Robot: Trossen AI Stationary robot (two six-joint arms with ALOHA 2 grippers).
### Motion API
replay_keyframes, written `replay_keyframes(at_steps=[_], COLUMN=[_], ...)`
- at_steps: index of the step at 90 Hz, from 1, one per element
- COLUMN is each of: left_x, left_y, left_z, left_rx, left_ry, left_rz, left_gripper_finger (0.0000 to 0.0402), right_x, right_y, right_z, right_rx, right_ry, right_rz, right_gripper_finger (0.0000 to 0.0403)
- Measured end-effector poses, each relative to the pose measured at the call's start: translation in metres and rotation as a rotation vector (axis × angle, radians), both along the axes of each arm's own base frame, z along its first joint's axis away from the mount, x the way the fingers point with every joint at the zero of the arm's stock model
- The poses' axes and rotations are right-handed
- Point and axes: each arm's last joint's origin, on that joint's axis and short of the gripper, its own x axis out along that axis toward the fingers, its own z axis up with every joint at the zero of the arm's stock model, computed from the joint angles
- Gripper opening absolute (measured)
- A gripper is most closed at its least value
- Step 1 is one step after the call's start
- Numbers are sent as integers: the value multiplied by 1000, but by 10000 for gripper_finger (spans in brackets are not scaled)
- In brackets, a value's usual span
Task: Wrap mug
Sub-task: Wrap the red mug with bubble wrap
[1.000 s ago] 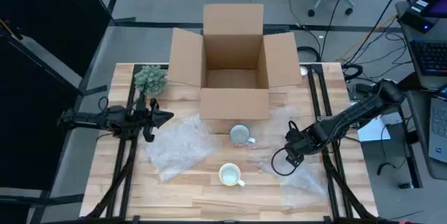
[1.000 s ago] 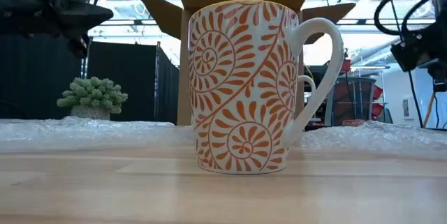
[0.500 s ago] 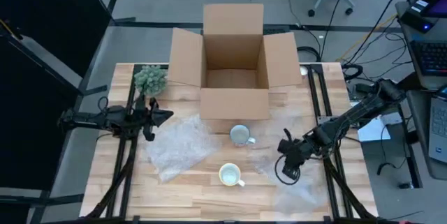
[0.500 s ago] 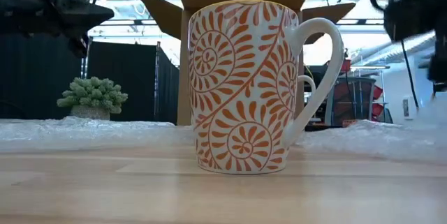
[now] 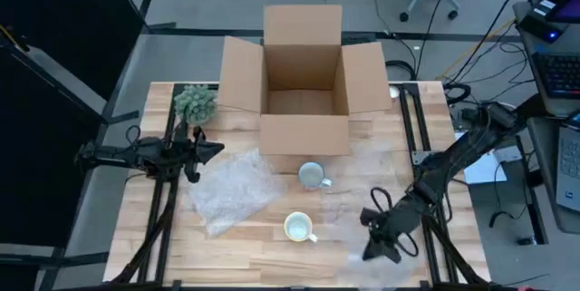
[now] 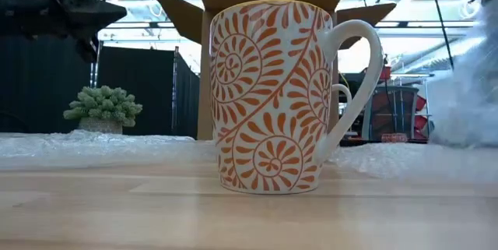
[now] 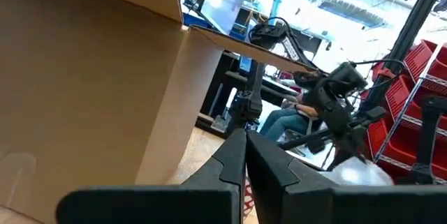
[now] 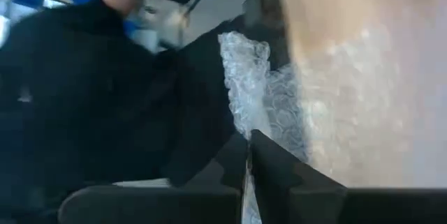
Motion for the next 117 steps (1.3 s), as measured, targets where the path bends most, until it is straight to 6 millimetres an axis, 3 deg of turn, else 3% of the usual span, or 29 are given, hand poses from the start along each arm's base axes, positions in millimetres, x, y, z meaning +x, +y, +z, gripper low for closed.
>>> replay_keyframes(at_steps=[16, 31, 48, 63, 78, 99, 117], left_x=[0, 0, 0, 0, 0, 0, 0], left_y=[0, 0, 0, 1, 1, 2, 2], left_z=[0, 0, 0, 0, 0, 0, -1], left_rx=[0, 1, 1, -3, -4, -9, -9], left_ry=[1, 2, 2, 3, 3, 4, 6], left_rz=[0, 0, 0, 21, 23, 60, 61], left_gripper_finger=[0, 0, 0, 0, 0, 0, 0], right_x=[3, 0, -3, 0, 13, 21, 27], right_y=[39, 74, 76, 57, 26, -40, -88], right_z=[-31, -62, -64, -54, -53, -77, -83], right_rx=[138, 161, 134, -4, -237, -643, -815], right_ry=[78, 204, 237, 202, 159, 417, 546], right_rz=[-18, 31, 66, 65, 42, 10, 51], right_gripper_finger=[15, 60, 130, 174, 192, 194, 194])
